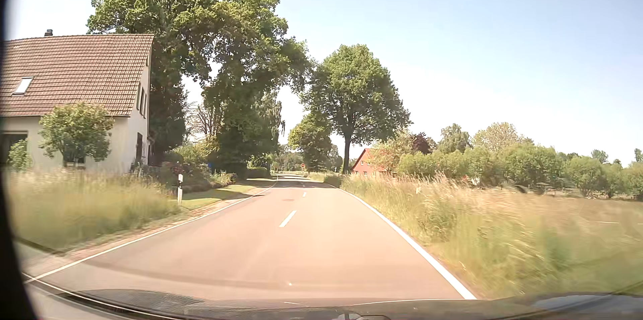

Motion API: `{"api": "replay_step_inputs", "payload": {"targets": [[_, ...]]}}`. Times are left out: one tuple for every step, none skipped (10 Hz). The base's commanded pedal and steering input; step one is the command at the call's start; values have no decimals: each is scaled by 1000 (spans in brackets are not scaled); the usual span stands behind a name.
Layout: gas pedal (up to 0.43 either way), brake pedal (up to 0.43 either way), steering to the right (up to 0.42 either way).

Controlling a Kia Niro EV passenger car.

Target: Follow the waypoints while adhering to traffic rules and regulations

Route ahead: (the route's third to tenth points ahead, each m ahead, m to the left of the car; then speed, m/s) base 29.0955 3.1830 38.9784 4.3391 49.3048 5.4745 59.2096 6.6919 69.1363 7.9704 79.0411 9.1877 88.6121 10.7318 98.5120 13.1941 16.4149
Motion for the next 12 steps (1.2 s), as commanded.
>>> {"api": "replay_step_inputs", "payload": {"targets": [[169,0,-19],[169,0,-19],[169,0,-19],[169,0,-19],[169,0,-19],[157,0,-19],[157,0,-19],[138,0,-19],[138,0,-19],[138,0,-18],[138,0,-18],[138,0,-18]]}}
